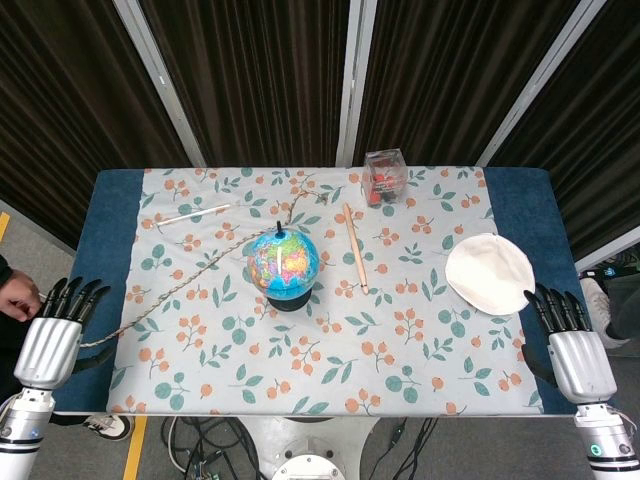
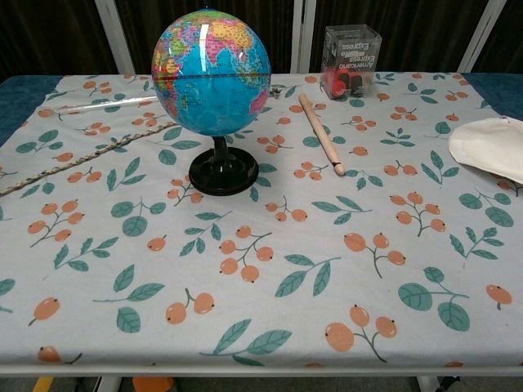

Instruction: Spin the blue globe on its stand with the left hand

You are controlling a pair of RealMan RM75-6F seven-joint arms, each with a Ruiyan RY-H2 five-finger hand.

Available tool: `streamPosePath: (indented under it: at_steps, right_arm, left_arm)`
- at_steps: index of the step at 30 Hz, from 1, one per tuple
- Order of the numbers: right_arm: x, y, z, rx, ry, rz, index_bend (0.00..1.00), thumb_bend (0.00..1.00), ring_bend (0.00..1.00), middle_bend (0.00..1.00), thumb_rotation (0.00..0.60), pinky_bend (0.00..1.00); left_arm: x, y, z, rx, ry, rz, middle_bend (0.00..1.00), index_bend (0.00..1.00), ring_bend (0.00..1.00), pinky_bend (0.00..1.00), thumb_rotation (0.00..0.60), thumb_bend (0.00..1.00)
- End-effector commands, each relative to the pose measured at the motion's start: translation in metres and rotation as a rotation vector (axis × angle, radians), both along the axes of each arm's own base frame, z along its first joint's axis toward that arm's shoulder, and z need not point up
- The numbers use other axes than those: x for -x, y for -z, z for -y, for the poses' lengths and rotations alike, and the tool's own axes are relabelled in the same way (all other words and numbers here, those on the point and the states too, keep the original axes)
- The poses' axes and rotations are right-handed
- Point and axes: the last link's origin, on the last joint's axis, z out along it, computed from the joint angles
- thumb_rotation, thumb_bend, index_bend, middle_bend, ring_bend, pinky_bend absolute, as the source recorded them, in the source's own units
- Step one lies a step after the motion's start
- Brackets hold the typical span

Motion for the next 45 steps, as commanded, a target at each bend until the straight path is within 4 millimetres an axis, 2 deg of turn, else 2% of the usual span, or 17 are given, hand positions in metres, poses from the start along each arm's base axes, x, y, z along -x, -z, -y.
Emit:
streamPosePath:
  at_steps: [1, 12, 18, 22, 32, 37, 45]
  right_arm:
    - [0.0, 0.001, 0.0, -0.002, -0.002, -0.002, 0.0, 0.3, 0.0, 0.0, 0.6, 0.0]
    - [0.001, -0.004, 0.0, 0.012, 0.006, 0.001, 0.0, 0.3, 0.0, 0.0, 0.6, 0.0]
    - [0.003, -0.009, -0.004, 0.014, 0.004, -0.019, 0.0, 0.3, 0.0, 0.0, 0.6, 0.0]
    - [0.003, -0.016, -0.003, 0.033, 0.008, -0.019, 0.0, 0.3, 0.0, 0.0, 0.6, 0.0]
    - [0.004, -0.006, -0.002, -0.005, 0.015, -0.018, 0.0, 0.3, 0.0, 0.0, 0.6, 0.0]
    - [0.004, -0.006, -0.003, -0.007, 0.015, -0.022, 0.0, 0.3, 0.0, 0.0, 0.6, 0.0]
    - [0.007, -0.007, -0.003, -0.007, 0.022, -0.022, 0.0, 0.3, 0.0, 0.0, 0.6, 0.0]
  left_arm:
    - [0.0, -0.002, 0.0, -0.005, 0.001, 0.0, 0.12, 0.14, 0.02, 0.04, 0.6, 0.12]
    - [-0.006, 0.0, -0.004, -0.001, 0.018, 0.006, 0.12, 0.14, 0.02, 0.04, 0.6, 0.12]
    - [-0.022, 0.005, -0.008, 0.016, 0.08, 0.022, 0.12, 0.14, 0.02, 0.04, 0.6, 0.12]
    - [-0.051, 0.013, -0.022, 0.058, 0.193, 0.057, 0.12, 0.14, 0.02, 0.04, 0.6, 0.12]
    - [-0.137, 0.044, -0.052, 0.195, 0.497, 0.065, 0.12, 0.14, 0.02, 0.04, 0.6, 0.12]
    - [-0.16, 0.065, -0.067, 0.297, 0.523, 0.127, 0.12, 0.14, 0.02, 0.04, 0.6, 0.12]
    - [-0.182, 0.083, -0.085, 0.302, 0.559, 0.157, 0.11, 0.14, 0.02, 0.04, 0.6, 0.12]
